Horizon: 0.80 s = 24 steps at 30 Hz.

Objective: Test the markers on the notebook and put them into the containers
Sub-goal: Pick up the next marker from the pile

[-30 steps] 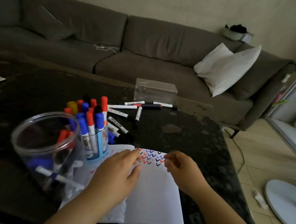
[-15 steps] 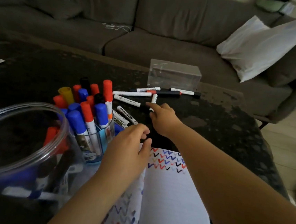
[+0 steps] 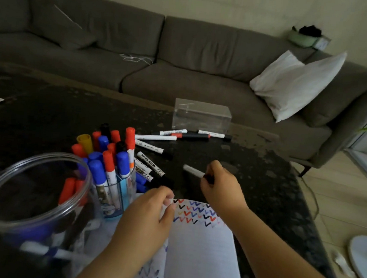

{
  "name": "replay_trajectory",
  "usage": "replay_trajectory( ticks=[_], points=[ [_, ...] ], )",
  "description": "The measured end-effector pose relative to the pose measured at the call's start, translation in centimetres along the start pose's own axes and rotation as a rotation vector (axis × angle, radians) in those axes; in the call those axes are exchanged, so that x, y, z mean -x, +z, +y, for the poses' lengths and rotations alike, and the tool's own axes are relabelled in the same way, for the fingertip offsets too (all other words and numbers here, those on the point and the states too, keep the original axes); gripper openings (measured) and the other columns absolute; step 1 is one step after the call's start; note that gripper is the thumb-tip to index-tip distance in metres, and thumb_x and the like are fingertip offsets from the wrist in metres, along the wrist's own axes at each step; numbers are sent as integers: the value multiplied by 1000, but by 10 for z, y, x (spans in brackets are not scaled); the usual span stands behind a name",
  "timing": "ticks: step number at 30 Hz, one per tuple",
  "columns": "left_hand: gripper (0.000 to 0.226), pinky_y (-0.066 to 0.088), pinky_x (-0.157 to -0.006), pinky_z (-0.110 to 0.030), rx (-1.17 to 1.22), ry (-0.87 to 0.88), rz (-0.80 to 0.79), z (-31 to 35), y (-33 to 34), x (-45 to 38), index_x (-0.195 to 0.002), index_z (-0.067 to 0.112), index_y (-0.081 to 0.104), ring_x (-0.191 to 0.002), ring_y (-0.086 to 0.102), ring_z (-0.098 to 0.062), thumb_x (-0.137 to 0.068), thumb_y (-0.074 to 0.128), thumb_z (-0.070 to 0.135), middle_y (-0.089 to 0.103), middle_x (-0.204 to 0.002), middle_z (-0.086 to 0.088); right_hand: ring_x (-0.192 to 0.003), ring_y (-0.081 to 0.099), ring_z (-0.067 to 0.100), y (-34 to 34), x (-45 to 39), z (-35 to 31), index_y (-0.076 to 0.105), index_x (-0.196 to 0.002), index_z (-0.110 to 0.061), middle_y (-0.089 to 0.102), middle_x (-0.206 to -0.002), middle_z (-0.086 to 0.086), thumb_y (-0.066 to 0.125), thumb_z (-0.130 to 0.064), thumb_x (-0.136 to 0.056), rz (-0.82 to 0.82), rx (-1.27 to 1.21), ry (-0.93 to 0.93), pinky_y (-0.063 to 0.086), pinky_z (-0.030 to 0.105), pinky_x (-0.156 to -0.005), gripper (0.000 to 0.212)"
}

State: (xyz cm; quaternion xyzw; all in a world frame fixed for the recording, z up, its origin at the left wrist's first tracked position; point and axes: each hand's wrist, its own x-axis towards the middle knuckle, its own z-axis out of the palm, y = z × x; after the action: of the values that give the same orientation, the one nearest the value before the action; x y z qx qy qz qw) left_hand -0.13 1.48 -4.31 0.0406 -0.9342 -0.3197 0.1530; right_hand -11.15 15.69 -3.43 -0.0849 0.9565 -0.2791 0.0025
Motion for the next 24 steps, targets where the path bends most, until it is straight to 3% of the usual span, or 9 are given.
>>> replay_trajectory(
  ticks=[5,7,9,11,13,16,18,20,24],
  points=[
    [7,38,-61,-4,63,-6,-45,20,-21,19,-100,36,46,-82,49,4,-94,48,33,50,-92,21,-84,59,6,-42,49,2,60,-107,-24,62,-97,-7,63,-19,-89,160,-300,7,47,16,-70,19],
    [8,39,-60,-3,108,-9,-48,29,-30,28,-96,37,44,-81,50,6,-93,50,32,52,-90,21,-77,58,4,-56,70,-3,57,-102,-29,60,-91,-10,60,-24,-91,196,-352,-28,42,11,-61,12],
    [9,40,-60,-3,179,-24,-37,39,-40,37,-94,37,47,-81,51,7,-93,52,30,53,-87,21,-78,60,6,-67,95,-9,53,-96,-32,62,-90,-8,50,-28,-95,177,-459,-38,47,14,-62,5],
    [8,41,-61,-3,242,-48,-38,49,-47,47,-93,35,51,-81,53,6,-93,53,28,55,-87,21,-83,64,9,-71,119,-15,51,-100,-34,64,-89,-4,41,-31,-98,109,-647,-30,54,23,-76,10],
    [7,42,-62,-4,314,-62,-56,57,-52,55,-91,35,54,-82,54,6,-93,52,28,58,-88,20,-78,65,11,-70,145,-22,50,-108,-33,63,-83,0,36,-33,-99,4,-785,14,56,29,-79,17],
    [6,43,-73,-10,431,-128,-127,70,-59,69,-94,38,55,-94,55,1,-93,50,34,60,-100,16,-57,52,8,-64,175,-30,58,-104,-25,53,-66,-3,36,-35,-100,-151,-739,101,50,22,-60,24],
    [10,47,-89,-25,545,-214,-199,75,-59,79,-100,41,55,-104,55,-5,-94,47,40,59,-109,14,-56,48,7,-62,191,-32,64,-101,-16,53,-64,-3,37,-35,-100,-268,-766,159,45,22,-59,32],
    [14,45,-95,-33,679,-331,-288,77,-60,87,-99,41,57,-100,58,-8,-94,45,44,61,-104,14,-58,50,11,-62,205,-35,64,-100,-5,57,-67,1,38,-28,-102,-394,-944,210,44,25,-58,35],
    [32,51,-77,-34,1078,-334,-491,79,-67,101,-97,17,71,-76,64,-19,-94,44,34,68,-82,-9,-45,37,10,-70,230,-41,68,-76,-3,48,-59,7,43,-24,-95,-617,-1394,277,32,19,-40,37]
  ],
)
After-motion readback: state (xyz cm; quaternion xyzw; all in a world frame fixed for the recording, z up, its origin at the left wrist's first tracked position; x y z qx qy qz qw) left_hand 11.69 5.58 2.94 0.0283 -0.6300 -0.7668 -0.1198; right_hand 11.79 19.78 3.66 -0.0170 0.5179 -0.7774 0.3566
